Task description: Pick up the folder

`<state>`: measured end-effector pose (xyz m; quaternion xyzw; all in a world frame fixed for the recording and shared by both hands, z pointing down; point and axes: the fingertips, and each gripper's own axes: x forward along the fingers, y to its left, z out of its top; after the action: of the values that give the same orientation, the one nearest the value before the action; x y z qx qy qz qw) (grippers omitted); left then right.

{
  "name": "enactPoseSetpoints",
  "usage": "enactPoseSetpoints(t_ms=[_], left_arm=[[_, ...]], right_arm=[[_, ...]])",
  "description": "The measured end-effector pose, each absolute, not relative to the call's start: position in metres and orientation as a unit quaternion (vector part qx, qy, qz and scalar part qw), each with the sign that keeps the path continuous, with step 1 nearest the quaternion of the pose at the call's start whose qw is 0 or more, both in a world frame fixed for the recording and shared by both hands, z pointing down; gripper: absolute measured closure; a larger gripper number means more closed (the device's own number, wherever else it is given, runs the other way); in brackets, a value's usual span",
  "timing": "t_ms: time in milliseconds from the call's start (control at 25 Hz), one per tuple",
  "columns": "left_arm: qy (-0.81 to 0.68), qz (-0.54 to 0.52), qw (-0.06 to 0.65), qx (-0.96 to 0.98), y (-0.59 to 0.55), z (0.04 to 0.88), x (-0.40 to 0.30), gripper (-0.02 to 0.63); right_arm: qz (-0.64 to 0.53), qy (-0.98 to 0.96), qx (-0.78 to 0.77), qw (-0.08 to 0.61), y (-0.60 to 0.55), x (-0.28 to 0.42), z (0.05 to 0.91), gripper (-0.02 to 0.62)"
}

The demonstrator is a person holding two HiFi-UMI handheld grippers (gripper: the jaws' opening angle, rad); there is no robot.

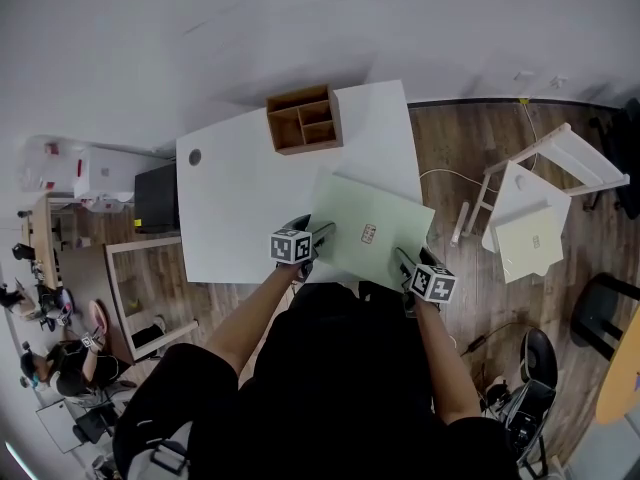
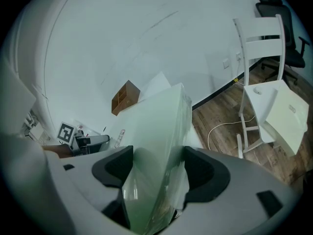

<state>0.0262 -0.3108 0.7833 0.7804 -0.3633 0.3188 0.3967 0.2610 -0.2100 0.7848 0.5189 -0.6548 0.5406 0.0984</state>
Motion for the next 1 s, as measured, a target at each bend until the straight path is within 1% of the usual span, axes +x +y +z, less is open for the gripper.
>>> enactPoseSetpoints(t_ms=[160,520,760,1000], left_arm=[[-0.386,0.304,0.381,0.783,-0.307,0.77,0.028,0.268],[-0.425,0.238,0.342,0.803,-0.304,0.72,0.023,0.268],[-0.463,0.199,0.316,0.804,-0.294,0.686,-0.006,0.268],[-0.502,0.155,0.301,0.796,-0.262,0.654,-0.052,0.268]], right_arm=[[0.518,-0.658,0.54,0.084,-0.215,0.269,0.769,0.273],[0.43,-0.71,0.553,0.078,-0.231,0.269,0.717,0.273],[0.388,-0.742,0.54,0.08,-0.238,0.244,0.683,0.273],[0.341,-0.776,0.524,0.081,-0.231,0.203,0.647,0.273]])
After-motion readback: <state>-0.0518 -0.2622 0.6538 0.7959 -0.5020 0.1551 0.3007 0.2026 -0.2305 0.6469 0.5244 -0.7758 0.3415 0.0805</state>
